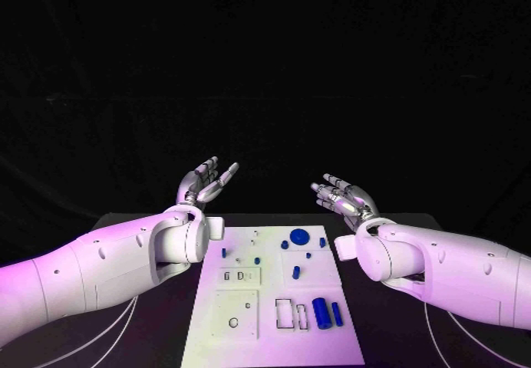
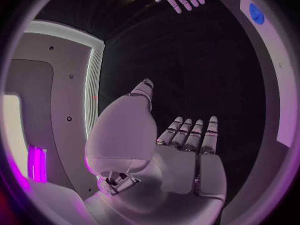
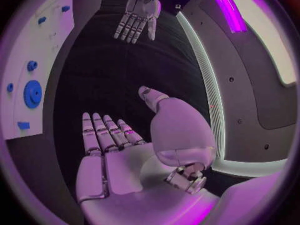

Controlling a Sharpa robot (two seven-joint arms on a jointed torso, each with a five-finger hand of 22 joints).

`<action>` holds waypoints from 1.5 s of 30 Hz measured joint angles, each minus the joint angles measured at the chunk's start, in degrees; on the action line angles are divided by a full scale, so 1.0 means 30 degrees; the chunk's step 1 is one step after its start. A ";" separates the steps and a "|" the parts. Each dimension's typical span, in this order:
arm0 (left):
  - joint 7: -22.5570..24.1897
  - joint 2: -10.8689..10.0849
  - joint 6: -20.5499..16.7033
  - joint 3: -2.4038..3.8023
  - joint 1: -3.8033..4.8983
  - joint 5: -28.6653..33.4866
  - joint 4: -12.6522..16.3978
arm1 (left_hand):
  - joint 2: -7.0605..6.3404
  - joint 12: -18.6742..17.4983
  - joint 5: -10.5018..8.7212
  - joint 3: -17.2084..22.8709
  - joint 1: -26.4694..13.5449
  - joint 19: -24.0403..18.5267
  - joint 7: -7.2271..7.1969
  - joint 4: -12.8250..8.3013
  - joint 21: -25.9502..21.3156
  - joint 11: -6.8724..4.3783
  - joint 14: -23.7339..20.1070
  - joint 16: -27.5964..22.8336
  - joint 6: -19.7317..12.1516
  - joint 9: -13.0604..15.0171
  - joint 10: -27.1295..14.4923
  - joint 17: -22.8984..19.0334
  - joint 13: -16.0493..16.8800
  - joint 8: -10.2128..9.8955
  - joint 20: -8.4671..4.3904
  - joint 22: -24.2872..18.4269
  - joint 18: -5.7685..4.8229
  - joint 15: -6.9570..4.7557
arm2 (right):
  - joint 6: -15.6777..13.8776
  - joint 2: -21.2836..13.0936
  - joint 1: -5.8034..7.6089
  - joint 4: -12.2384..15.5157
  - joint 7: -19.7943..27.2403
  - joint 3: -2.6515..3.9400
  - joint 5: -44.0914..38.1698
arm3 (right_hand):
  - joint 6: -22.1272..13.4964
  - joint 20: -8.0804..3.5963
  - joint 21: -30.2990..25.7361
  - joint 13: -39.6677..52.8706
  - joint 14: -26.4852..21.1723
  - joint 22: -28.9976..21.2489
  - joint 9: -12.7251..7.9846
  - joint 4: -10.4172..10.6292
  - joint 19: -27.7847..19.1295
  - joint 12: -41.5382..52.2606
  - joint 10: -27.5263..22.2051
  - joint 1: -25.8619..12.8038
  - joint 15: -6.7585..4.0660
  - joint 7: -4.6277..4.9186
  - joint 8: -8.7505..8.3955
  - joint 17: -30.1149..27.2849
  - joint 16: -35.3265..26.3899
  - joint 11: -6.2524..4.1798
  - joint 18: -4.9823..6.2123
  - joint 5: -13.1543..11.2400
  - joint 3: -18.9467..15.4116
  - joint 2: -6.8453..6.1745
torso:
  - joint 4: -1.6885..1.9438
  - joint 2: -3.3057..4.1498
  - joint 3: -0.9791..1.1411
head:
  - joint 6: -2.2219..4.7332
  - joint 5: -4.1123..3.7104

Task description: Assemble the parts on the task board

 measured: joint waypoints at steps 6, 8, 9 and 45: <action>0.0150 0.0010 0.0491 -0.0020 0.0009 0.0244 -0.0046 | 0.0388 0.0226 0.0150 0.0229 0.1126 0.0313 0.0063 0.0266 0.0201 0.0373 0.1069 0.0262 0.1111 0.0184 0.1269 0.0183 0.0138 0.0281 0.0312 0.0095 0.0192 0.0366 | 0.1966 0.0139 0.0426 -0.0485 -0.0531 -0.0374 -0.0286 | 0.1939 0.0059 0.0676 0.0201 0.2756 0.0327 0.0350 -0.0595 0.1901 0.0448 0.2509 0.1236 -0.0224 0.0133 0.0602 0.0396 0.0644 -0.0094 0.0404 0.0000 0.0527 -0.0118 | 0.0000 0.0002 0.0002 | 0.0004 0.0000; 0.0203 -0.0453 0.0649 -0.0017 0.0017 0.0298 0.0504 | 0.0462 0.0278 0.0151 0.0381 0.1435 0.0779 0.0103 0.0206 0.0312 0.0542 0.1692 0.0374 0.1705 0.0271 0.1981 0.0281 0.0188 0.0395 0.0335 0.0162 0.0293 0.0440 | 0.2230 0.0057 0.0580 -0.0581 -0.0627 -0.0438 -0.1111 | 0.3118 0.0069 0.1046 0.0318 0.4286 0.0504 0.0556 -0.0978 0.2999 0.0721 0.4128 0.1662 -0.0399 0.0215 0.0945 0.0620 0.1042 -0.0190 0.0560 -0.0001 0.0632 -0.0214 | -0.0011 0.0037 0.0000 | -0.0009 -0.0088; 0.0261 -0.0875 0.0751 -0.0018 0.0026 0.0299 0.0868 | 0.0481 0.0278 0.0150 0.0425 0.1474 0.0957 0.0144 0.0202 0.0387 0.0614 0.1938 0.0441 0.1934 0.0319 0.2252 0.0326 0.0207 0.0472 0.0330 0.0196 0.0299 0.0483 | 0.2209 -0.0076 0.0717 -0.0754 -0.0629 -0.0447 -0.1901 | 0.3731 0.0067 0.1222 0.0364 0.4984 0.0591 0.0671 -0.1147 0.3546 0.0849 0.4931 0.1837 -0.0484 0.0259 0.1119 0.0712 0.1228 -0.0258 0.0561 0.0000 0.0698 -0.0262 | -0.0011 0.0081 -0.0005 | -0.0031 -0.0172; 0.0318 -0.5209 0.2397 -0.0024 0.1009 -0.0555 0.6796 | -0.0052 0.2091 0.0083 0.2505 0.4305 1.2115 0.1437 0.0019 0.4940 0.0231 1.4690 0.5031 1.1873 0.1943 1.4968 0.3651 0.0710 0.3535 -0.0720 0.1890 0.2091 -0.1276 | 0.4071 0.0294 0.2893 -0.1234 -0.5677 -0.0216 -2.4545 | 1.4009 -0.3649 1.3369 0.1192 2.0956 0.8088 0.2882 -0.3292 1.7363 0.0737 1.7483 0.2931 -0.5015 0.0506 0.4212 0.9682 1.3239 -0.3569 0.1593 0.0412 0.1548 -0.2905 | 0.0687 0.2774 -0.0385 | 0.0223 -0.1216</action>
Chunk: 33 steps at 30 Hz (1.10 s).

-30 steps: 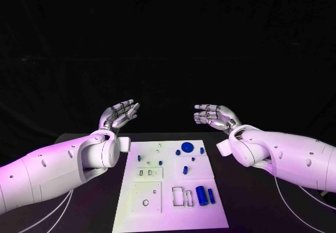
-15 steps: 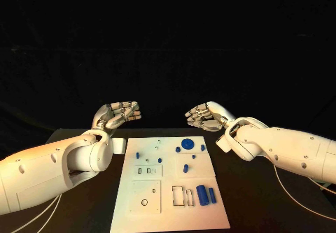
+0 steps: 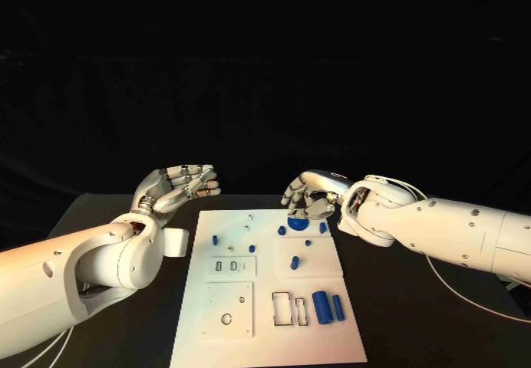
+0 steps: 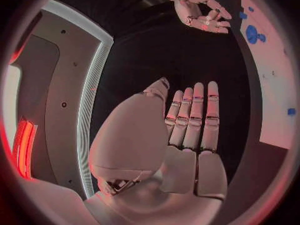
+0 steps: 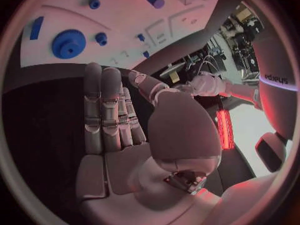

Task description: Assemble the parts on the task board

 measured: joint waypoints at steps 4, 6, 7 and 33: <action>-0.0068 -0.0191 0.0093 0.0000 0.0003 -0.0034 0.0421 | -0.0046 -0.0043 0.0000 0.0000 -0.0046 0.0000 0.0000 0.0000 0.0031 0.0000 -0.0001 0.0000 0.0000 -0.0001 0.0000 0.0007 0.0001 0.0000 0.0000 0.0017 -0.0003 0.0001 | 0.0370 0.0226 0.0017 -0.0061 -0.0946 0.0000 -0.2099 | -0.0177 0.0135 0.7210 0.0097 0.0096 0.8843 0.0275 0.0406 0.2254 -0.0075 -0.0837 -0.0300 0.0178 0.0103 0.0000 0.8428 0.8283 0.0193 -0.1056 0.0000 0.0407 -0.0301 | 0.0119 0.0289 -0.0077 | 0.0040 -0.0148; -0.0101 -0.0261 0.0145 0.0001 0.0005 -0.0047 0.0599 | -0.0046 -0.0099 0.0000 0.0000 -0.0046 -0.0001 0.0000 0.0000 0.0088 0.0000 0.0000 -0.0001 0.0000 -0.0002 0.0000 0.0022 0.0001 0.0000 0.0000 0.0017 -0.0003 0.0000 | 0.0547 0.0363 0.0028 -0.0130 -0.1372 0.0000 -0.3032 | -0.0181 0.0172 0.8781 0.0138 0.0027 1.0830 0.0377 0.0508 0.2627 -0.0074 -0.1002 -0.0379 0.0248 0.0107 0.0000 1.0164 0.9896 0.0354 -0.1244 0.0000 0.0510 -0.0379 | 0.0192 0.0419 -0.0121 | 0.0046 -0.0236; -0.0113 -0.0286 0.0165 0.0003 0.0005 -0.0051 0.0666 | -0.0046 -0.0099 0.0000 0.0000 -0.0046 -0.0001 0.0000 0.0000 0.0088 0.0000 -0.0001 0.0000 0.0000 -0.0002 0.0000 0.0022 0.0001 0.0000 0.0000 0.0017 -0.0002 0.0000 | 0.0624 0.0414 0.0029 -0.0147 -0.1530 0.0000 -0.3382 | -0.0269 0.0253 0.9303 0.0170 0.0027 1.1481 0.0428 0.0556 0.2710 -0.0074 -0.1081 -0.0318 0.0248 0.0195 0.0000 1.0711 1.0428 0.0279 -0.1367 0.0000 0.0558 -0.0437 | 0.0223 0.0469 -0.0132 | 0.0046 -0.0264; -0.0244 -0.0548 0.0393 0.0078 0.0025 -0.0107 0.0862 | -0.0045 -0.0098 0.0001 -0.0002 -0.0045 0.0136 0.0000 0.0000 0.0088 0.0002 -0.0002 -0.0001 -0.0001 -0.0006 -0.0002 0.0037 0.0004 -0.0007 -0.0001 0.0029 -0.0013 0.0001 | 0.1957 0.1133 -0.0297 -0.0525 -0.3224 -0.0023 -0.6876 | -0.0495 0.0661 1.1432 0.0358 0.0061 1.4279 0.0887 0.0709 0.2747 -0.0074 -0.2234 -0.0175 0.0552 0.0286 -0.0077 1.2767 1.2364 0.0628 -0.1355 -0.0090 0.0506 -0.0579 | 0.0579 0.0992 -0.0326 | -0.0156 -0.0586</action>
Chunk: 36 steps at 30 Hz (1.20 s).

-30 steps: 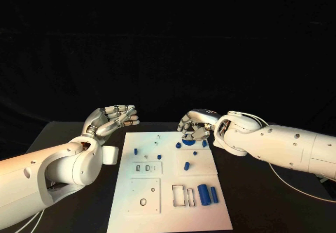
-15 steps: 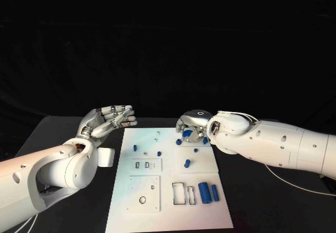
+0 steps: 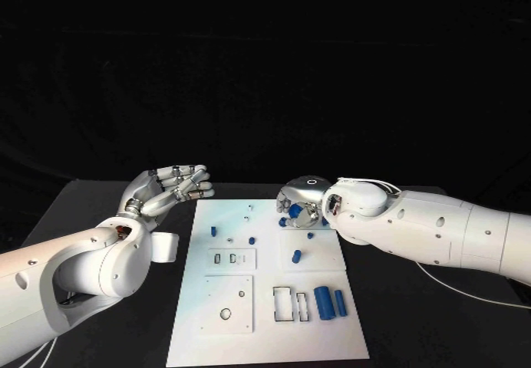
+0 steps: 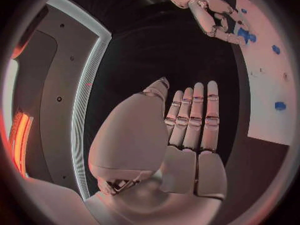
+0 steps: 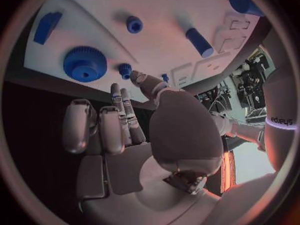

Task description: Assemble the parts on the task board

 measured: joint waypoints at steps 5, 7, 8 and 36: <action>-0.0008 -0.0008 0.0016 0.0009 0.0008 -0.0003 -0.0021 | 0.0000 0.0000 0.0000 0.0000 0.0000 0.0000 0.0001 0.0000 0.0000 0.0000 0.0000 0.0000 0.0000 -0.0001 0.0000 0.0015 0.0001 0.0000 0.0000 -0.0001 -0.0002 0.0000 | 0.0120 0.0170 -0.0126 -0.0209 -0.0033 -0.0008 -0.0111 | 0.0000 0.0085 0.0318 0.0065 0.0000 0.0468 0.0027 0.0055 0.0117 0.0000 0.0001 0.0000 0.0000 0.0000 0.0000 0.0271 0.0265 0.0000 -0.0291 0.0000 0.0056 0.0000 | 0.0040 0.0055 -0.0005 | -0.0011 0.0002; -0.0011 -0.0011 0.0021 0.0011 0.0010 -0.0004 -0.0028 | 0.0000 0.0000 0.0000 0.0000 0.0001 -0.0001 0.0001 0.0000 0.0000 0.0000 0.0000 0.0000 0.0000 -0.0001 0.0000 0.0016 0.0001 0.0000 0.0000 -0.0001 -0.0001 0.0000 | 0.0165 0.0225 -0.0174 -0.0284 -0.0039 -0.0010 -0.0142 | 0.0001 0.0025 0.0373 0.0067 0.0000 0.0568 0.0050 0.0104 0.0178 0.0000 0.0001 0.0000 -0.0001 0.0000 0.0001 0.0346 0.0281 -0.0001 -0.0290 0.0001 0.0106 0.0000 | 0.0053 0.0068 -0.0005 | -0.0026 0.0000; -0.0012 -0.0012 0.0022 0.0012 0.0011 -0.0004 -0.0032 | 0.0000 0.0000 0.0000 0.0000 0.0000 -0.0001 0.0001 0.0000 0.0000 0.0000 0.0000 0.0000 0.0000 -0.0002 0.0000 0.0015 0.0001 0.0000 0.0000 -0.0001 -0.0002 0.0001 | 0.0185 0.0242 -0.0193 -0.0312 -0.0040 -0.0010 -0.0155 | 0.0001 0.0024 0.0373 0.0070 0.0000 0.0600 0.0055 0.0104 0.0178 0.0000 0.0001 0.0003 -0.0001 -0.0001 0.0001 0.0354 0.0281 0.0000 -0.0291 0.0000 0.0106 0.0003 | 0.0064 0.0079 -0.0007 | -0.0037 0.0000; -0.0147 -0.0042 0.0086 0.0024 0.0033 -0.0013 -0.0108 | -0.0076 -0.0162 0.0000 0.0053 -0.0076 0.0067 0.0001 0.0054 0.0073 0.0000 -0.0001 0.0000 -0.0001 -0.0022 -0.0001 0.0047 0.0002 -0.0001 -0.0069 0.0010 -0.0007 0.0001 | -0.1042 0.0319 -0.0350 -0.0600 -0.0125 -0.0016 -0.0225 | 0.1590 -0.0453 0.2077 0.0710 0.0000 0.1762 0.0922 0.0635 0.1265 0.0592 0.2407 0.0633 -0.0558 -0.0906 0.1354 0.0747 0.0839 -0.1032 -0.0592 -0.1242 0.1644 0.1405 | 0.0137 0.0223 -0.0044 | -0.0145 -0.0064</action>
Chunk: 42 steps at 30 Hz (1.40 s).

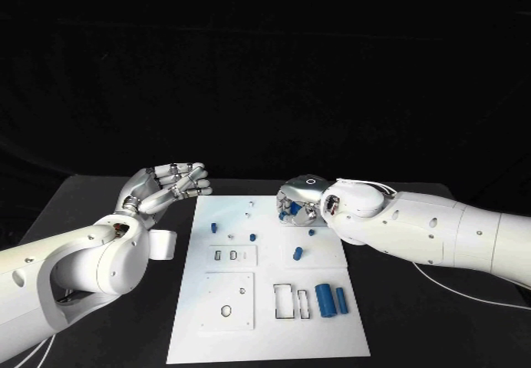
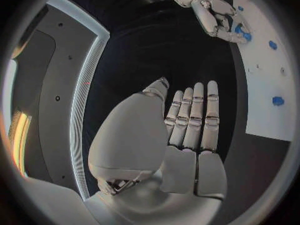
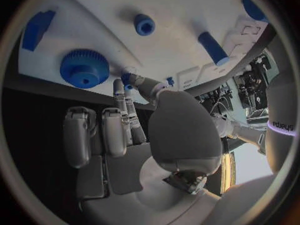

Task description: Assemble the parts on the task board

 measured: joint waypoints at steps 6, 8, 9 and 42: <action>-0.0060 -0.0007 0.0002 0.0001 0.0001 -0.0001 -0.0047 | 0.0001 0.0000 0.0000 -0.0001 0.0000 0.0000 0.0000 0.0000 0.0000 0.0000 0.0000 0.0000 0.0000 0.0000 0.0000 0.0000 -0.0018 0.0000 0.0000 -0.0001 0.0001 0.0000 | -0.0854 -0.0081 -0.0001 0.0298 -0.0137 0.0012 0.0000 | 0.0000 -0.0070 0.0149 0.0130 0.0000 -0.0001 0.0000 -0.0076 0.0070 -0.0035 0.0165 -0.0033 0.0000 -0.0001 0.0146 -0.0001 0.0000 -0.0031 0.0001 -0.0091 0.0077 0.0067 | 0.0029 -0.0002 -0.0020 | 0.0040 -0.0009; -0.0080 -0.0007 0.0003 0.0001 0.0002 -0.0001 -0.0070 | 0.0000 -0.0072 0.0000 0.0055 0.0000 0.0000 0.0000 -0.0056 0.0000 0.0000 0.0000 0.0000 0.0000 -0.0014 0.0000 0.0022 -0.0018 -0.0076 0.0000 -0.0001 0.0000 0.0000 | -0.1228 -0.0036 -0.0001 0.0360 -0.0224 0.0026 0.0006 | -0.0001 -0.0139 0.0149 0.0136 0.0058 -0.0002 0.0000 -0.0077 0.0139 -0.0039 0.0195 -0.0033 -0.0057 -0.0002 0.0213 -0.0001 0.0000 -0.0057 0.0002 -0.0103 0.0077 0.0067 | 0.0040 -0.0002 -0.0031 | 0.0097 0.0009; -0.0087 -0.0007 0.0003 0.0001 0.0002 -0.0001 -0.0078 | 0.0001 -0.0072 0.0000 0.0055 0.0000 0.0000 0.0000 -0.0056 0.0000 0.0000 0.0000 0.0000 0.0000 -0.0022 0.0000 0.0021 -0.0018 -0.0078 0.0000 -0.0001 0.0001 0.0000 | -0.1401 0.0022 -0.0002 0.0355 -0.0273 0.0030 0.0013 | -0.0001 -0.0139 0.0149 0.0137 0.0069 -0.0002 0.0000 -0.0077 0.0138 -0.0039 0.0195 -0.0033 -0.0068 -0.0002 0.0214 -0.0001 0.0000 -0.0057 0.0003 -0.0113 0.0077 0.0067 | 0.0042 -0.0002 -0.0033 | 0.0119 0.0029; -0.0188 0.0102 0.0064 0.0006 0.0284 -0.0006 -0.0067 | 0.0001 -0.0231 0.0000 0.0211 0.0001 -0.0001 0.0066 -0.0106 -0.0001 0.0066 -0.0210 -0.0205 0.0066 -0.0019 0.0067 0.0035 -0.0014 -0.0077 0.0001 -0.0007 0.0000 0.0073 | -0.4585 0.3081 -0.0173 -0.2523 -0.0843 0.0139 0.0736 | -0.0114 -0.0139 0.0147 0.0101 0.0068 -0.0010 0.0000 -0.0087 0.0136 -0.0176 0.0192 -0.0030 -0.0066 -0.0102 0.0430 0.0024 0.0072 -0.0051 0.0007 -0.0141 0.0175 0.0059 | 0.0320 0.0238 -0.0117 | 0.0198 0.0145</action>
